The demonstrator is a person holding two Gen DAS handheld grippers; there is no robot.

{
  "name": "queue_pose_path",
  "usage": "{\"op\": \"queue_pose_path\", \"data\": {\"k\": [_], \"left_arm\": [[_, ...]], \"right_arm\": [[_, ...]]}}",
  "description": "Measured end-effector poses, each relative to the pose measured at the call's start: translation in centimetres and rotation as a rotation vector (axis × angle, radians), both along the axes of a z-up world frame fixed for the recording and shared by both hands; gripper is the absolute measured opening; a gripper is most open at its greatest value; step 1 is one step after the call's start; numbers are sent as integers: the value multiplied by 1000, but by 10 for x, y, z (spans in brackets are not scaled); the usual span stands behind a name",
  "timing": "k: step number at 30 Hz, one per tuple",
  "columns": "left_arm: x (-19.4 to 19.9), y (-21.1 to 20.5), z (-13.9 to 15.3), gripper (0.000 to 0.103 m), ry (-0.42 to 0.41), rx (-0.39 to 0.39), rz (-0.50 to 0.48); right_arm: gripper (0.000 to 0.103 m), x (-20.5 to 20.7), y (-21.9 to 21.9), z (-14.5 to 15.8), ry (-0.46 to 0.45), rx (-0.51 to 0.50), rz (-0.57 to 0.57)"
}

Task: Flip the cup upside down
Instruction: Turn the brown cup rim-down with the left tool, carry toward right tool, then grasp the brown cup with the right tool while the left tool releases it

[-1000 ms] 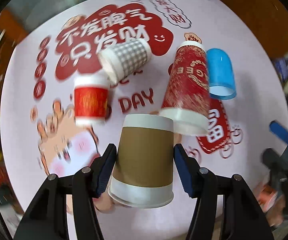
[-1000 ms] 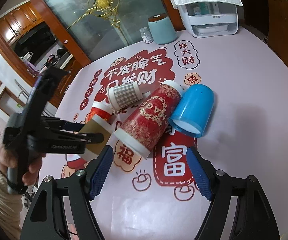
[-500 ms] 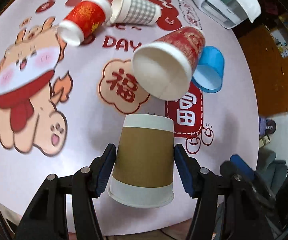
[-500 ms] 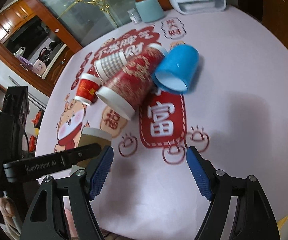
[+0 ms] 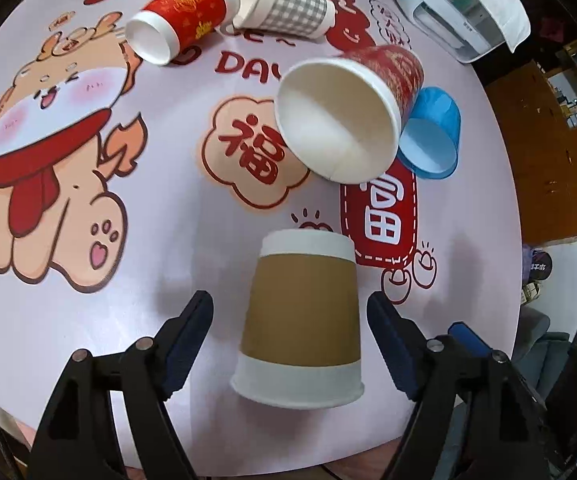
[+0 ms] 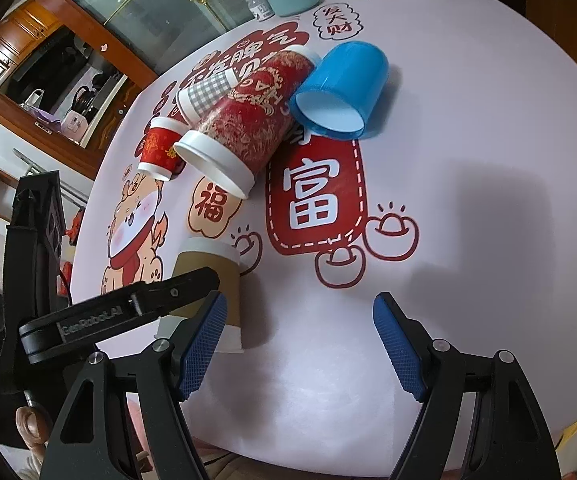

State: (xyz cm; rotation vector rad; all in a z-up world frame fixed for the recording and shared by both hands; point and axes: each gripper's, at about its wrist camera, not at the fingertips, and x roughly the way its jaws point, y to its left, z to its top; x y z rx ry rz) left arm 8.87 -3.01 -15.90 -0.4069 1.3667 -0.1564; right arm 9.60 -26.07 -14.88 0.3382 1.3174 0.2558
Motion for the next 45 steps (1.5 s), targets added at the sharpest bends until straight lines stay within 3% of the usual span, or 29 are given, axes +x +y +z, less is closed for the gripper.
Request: {"op": "queue_pose_path", "data": {"k": [15, 20, 25, 36, 45], "left_arm": [[-12, 28, 29, 79, -74, 18, -55], [-21, 41, 36, 79, -116, 101, -112], [-29, 56, 31, 79, -133, 195, -130], [-28, 66, 18, 79, -109, 203, -173], [-21, 72, 9, 79, -92, 209, -180]], "right_arm": [[78, 14, 8, 6, 32, 95, 43], [78, 22, 20, 7, 72, 142, 86], [78, 32, 40, 1, 127, 169, 130], [78, 49, 67, -26, 256, 207, 148], [75, 65, 77, -46, 330, 180, 156]]}}
